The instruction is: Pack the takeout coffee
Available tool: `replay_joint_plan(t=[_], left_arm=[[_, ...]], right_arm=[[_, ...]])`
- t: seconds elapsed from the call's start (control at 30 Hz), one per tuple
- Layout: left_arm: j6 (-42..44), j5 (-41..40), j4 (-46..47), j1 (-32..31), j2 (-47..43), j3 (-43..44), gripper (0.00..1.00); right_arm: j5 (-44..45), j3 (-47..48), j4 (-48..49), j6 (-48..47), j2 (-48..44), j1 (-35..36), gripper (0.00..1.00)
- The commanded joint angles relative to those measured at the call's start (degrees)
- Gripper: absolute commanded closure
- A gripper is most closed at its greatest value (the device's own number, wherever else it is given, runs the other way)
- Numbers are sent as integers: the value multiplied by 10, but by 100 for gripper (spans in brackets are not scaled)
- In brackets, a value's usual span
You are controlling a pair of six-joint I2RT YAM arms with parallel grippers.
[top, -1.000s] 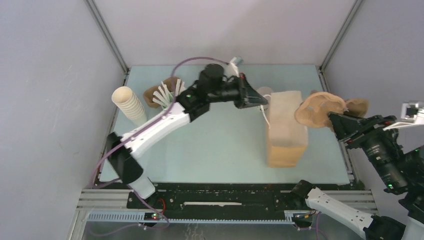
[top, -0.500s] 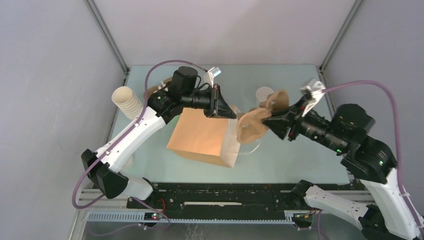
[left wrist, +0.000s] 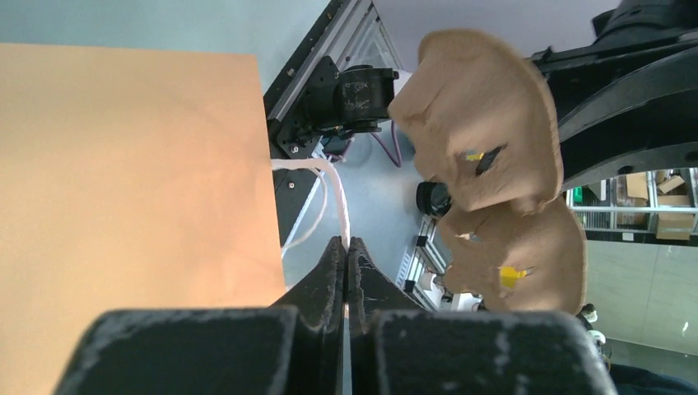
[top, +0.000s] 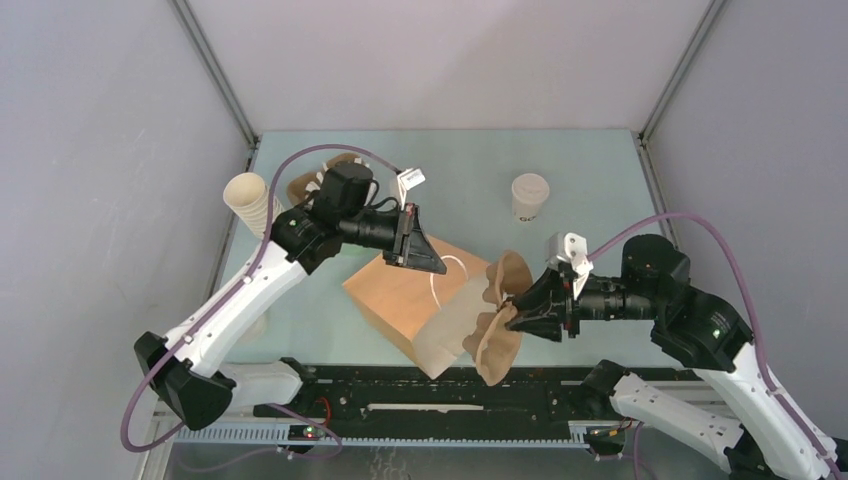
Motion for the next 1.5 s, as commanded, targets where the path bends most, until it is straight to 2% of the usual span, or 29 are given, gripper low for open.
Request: replay_joint_plan(t=[0.0,0.2,0.47,0.7,0.97,1.23,1.47], left_arm=[[11,28,17,14,-19,0,100],[11,50,10,22,-16,16,100],[7,57,4,34,-15,30,100],[2,68,3,35,-13,45,100],[-1,68,-3,36,-13,54,100],[-16,79,6,36,-12,55,100],[-52,79,48,35,-22,41,100]], right_arm=[[-79,-49,52,8,-6,12,61],[-84,-149,164,53,-20,29,60],[-58,-222,241,74,-35,33,58],[-34,-247,254,46,-28,33,57],[15,-269,272,54,-38,32,57],[5,-284,367,62,9,33,57],[10,-291,408,70,38,33,57]])
